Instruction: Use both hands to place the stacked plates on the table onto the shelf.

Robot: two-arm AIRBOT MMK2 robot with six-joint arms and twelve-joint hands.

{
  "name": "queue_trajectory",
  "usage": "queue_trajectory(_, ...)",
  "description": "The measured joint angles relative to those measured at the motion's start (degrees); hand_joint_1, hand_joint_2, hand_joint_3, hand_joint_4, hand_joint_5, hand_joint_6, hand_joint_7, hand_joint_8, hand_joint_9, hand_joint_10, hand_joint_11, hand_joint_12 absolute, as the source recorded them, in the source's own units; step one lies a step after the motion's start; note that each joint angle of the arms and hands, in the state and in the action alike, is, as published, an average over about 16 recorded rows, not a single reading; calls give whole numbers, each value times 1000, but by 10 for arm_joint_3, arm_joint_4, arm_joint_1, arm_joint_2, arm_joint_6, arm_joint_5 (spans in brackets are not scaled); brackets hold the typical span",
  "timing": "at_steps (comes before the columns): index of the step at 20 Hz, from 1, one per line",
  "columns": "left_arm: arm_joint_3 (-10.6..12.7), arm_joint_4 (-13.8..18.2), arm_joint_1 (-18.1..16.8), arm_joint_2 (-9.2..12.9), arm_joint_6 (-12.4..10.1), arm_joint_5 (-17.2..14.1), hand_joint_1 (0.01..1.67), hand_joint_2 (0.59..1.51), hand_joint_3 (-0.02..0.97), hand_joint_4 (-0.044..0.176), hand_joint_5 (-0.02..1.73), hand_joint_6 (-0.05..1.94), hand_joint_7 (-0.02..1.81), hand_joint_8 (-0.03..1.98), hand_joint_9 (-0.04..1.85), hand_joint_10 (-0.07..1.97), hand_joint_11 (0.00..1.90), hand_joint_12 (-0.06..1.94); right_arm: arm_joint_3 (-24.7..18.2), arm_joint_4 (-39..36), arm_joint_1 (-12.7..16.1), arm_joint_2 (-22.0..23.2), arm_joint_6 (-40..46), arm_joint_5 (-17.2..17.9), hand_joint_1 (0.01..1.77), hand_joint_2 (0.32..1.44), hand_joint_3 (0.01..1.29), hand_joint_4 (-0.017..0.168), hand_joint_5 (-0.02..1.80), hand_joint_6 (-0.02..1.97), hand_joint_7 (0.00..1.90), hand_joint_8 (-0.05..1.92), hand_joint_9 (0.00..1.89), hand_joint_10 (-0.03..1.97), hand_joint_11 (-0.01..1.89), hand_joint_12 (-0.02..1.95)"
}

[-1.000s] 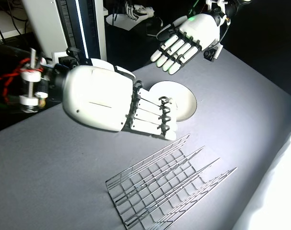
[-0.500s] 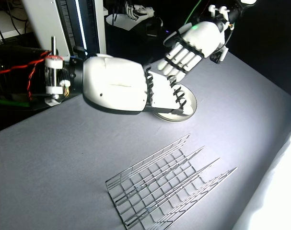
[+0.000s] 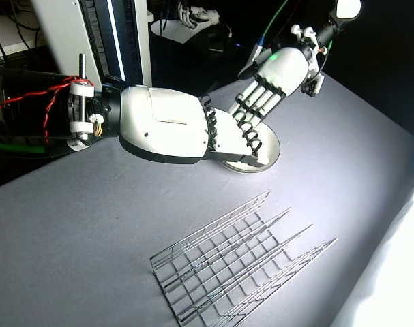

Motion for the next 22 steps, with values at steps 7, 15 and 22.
queue_trajectory(7, 31, 9, 22, -18, 6, 25, 17, 1140, 18, 2, 21, -12, 13, -15, 16, 5, 15, -16, 0, 0, 0, 0, -4, 1, 37, 1203, 14, 8, 189, 18, 195, 14, 156, 13, 21, 368)
queue_trajectory(15, 55, 9, 46, -24, 3, 33, 18, 1146, 18, 1, 21, -12, 15, -16, 20, 5, 15, -16, 4, 0, -1, -1, -11, 9, 52, 1203, 14, 8, 185, 18, 191, 14, 156, 13, 21, 355)
queue_trajectory(22, 64, 9, 63, -24, -1, 30, 18, 1152, 17, 0, 16, -12, 14, -15, 21, 5, 14, -19, 10, 0, -1, -2, -19, 20, 59, 1203, 14, 8, 188, 18, 187, 14, 157, 13, 21, 357)
